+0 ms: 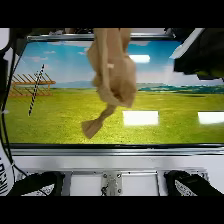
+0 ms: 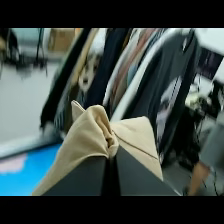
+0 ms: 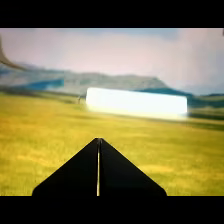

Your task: Fold the clothes and pants, and hang the long-sleeved shirts on hangers.

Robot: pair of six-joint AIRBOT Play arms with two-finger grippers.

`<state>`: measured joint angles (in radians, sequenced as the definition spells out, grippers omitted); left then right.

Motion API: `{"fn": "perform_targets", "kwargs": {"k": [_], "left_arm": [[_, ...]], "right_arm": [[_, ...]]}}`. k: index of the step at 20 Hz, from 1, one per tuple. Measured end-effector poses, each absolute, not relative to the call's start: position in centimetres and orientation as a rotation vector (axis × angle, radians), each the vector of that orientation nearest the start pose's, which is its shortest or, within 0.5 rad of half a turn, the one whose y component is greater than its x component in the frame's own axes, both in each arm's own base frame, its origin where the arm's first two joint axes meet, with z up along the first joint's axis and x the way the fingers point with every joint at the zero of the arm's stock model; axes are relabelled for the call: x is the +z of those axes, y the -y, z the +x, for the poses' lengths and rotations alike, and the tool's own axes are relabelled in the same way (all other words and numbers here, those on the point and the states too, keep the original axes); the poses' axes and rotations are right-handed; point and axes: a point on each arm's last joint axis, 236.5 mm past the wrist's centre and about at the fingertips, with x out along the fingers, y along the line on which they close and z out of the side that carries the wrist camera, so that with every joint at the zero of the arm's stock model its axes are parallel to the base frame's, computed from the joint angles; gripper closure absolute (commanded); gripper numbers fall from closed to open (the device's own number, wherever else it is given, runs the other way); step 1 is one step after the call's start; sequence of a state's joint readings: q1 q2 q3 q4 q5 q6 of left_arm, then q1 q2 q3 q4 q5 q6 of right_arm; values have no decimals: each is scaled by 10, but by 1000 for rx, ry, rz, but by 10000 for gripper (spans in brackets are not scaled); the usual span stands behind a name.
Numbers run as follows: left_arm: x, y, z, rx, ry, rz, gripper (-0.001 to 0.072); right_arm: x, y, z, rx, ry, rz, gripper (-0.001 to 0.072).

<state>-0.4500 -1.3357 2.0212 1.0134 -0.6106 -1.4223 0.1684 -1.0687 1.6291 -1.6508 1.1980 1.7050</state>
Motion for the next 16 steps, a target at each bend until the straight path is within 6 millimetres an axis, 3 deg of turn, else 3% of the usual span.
{"fn": "perform_targets", "kwargs": {"k": [2,3,4,5,6,7,9,12,14,16], "left_arm": [[495,263,404,-743,86,-312,693],[488,255,409,-716,74,-304,693],[471,247,419,-689,35,-293,693],[443,239,432,-661,-44,-292,693],[409,233,444,-635,-138,-291,693],[363,227,457,-606,-260,-289,693],[262,215,471,-550,-514,-293,693],[130,193,468,-461,-820,-317,693],[69,178,457,-406,-957,-342,693],[31,165,446,-365,-1044,-365,693]], "right_arm": [[319,-33,396,24,-519,43,687],[330,-27,393,12,-487,48,657],[335,-23,389,4,-474,52,461],[335,-21,388,1,-475,56,275],[329,-20,387,0,-497,61,231],[317,-22,388,3,-533,67,234],[281,-30,393,28,-634,90,234],[200,-62,396,118,-852,161,235],[140,-94,386,194,-1002,219,235],[85,-129,368,233,-1128,278,236]]}}
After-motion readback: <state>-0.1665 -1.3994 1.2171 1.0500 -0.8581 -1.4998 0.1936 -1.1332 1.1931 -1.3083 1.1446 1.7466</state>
